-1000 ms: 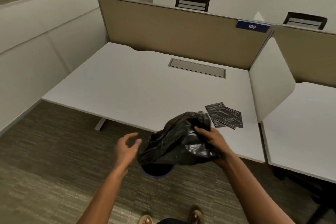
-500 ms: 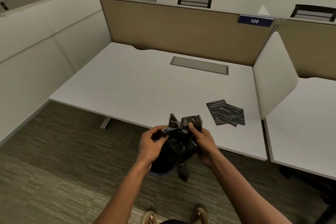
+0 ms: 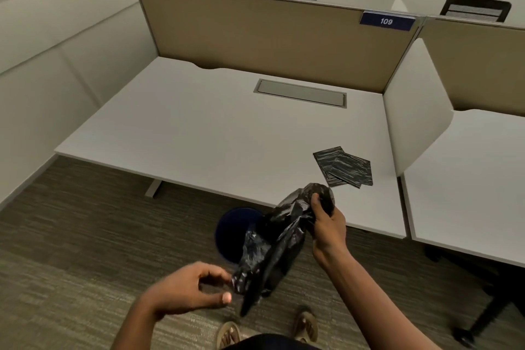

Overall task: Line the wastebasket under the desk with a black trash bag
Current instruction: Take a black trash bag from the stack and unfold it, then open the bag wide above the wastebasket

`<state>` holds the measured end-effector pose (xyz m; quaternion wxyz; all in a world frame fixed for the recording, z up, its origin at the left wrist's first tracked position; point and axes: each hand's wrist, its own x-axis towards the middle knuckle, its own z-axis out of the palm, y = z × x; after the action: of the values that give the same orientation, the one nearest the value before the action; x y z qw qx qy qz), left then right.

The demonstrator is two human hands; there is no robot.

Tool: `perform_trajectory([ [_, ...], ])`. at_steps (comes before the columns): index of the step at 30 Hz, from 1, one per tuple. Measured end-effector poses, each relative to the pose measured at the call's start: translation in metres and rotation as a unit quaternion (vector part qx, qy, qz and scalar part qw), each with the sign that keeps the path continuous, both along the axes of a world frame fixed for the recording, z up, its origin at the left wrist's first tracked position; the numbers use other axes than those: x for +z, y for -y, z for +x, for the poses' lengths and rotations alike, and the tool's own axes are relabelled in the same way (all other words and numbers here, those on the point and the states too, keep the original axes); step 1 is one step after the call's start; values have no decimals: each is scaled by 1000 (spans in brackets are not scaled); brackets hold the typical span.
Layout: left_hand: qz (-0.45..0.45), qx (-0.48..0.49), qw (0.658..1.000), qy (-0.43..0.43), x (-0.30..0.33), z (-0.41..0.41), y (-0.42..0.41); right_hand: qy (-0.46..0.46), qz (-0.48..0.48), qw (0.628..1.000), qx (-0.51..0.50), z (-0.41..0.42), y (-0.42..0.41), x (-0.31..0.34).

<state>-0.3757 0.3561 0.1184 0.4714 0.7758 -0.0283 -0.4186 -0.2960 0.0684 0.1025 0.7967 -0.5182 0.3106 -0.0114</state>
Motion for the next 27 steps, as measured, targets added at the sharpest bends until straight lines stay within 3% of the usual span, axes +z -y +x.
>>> perform_trajectory([
  [3, 149, 130, 964, 176, 9, 21, 1, 12, -6, 1000, 25, 4, -9, 3],
  [5, 139, 193, 928, 288, 15, 36, 11, 16, -10, 999, 50, 5, -17, 3],
  [6, 100, 182, 933, 294, 16, 43, 19, 22, -16, 997, 65, 6, -22, 4],
  [10, 11, 102, 970, 218, 7, 51, 66, 54, -13, 988, 146, 6, -43, 10],
  [13, -17, 171, 963, 208, -14, 55, 80, 92, -26, 976, 194, 5, -51, 19],
  [17, -49, 252, 947, 196, -29, 58, 73, 128, -127, 957, 226, 0, -51, 21],
  [21, -84, 299, 933, 181, -38, 54, 69, 52, -227, 953, 193, -13, -53, 14],
  [24, -122, 283, 936, 168, -45, 51, 64, 52, -199, 943, 260, -26, -62, 3],
  [27, -159, 276, 938, 136, -51, 49, 49, 64, -158, 954, 245, -29, -68, -4],
])
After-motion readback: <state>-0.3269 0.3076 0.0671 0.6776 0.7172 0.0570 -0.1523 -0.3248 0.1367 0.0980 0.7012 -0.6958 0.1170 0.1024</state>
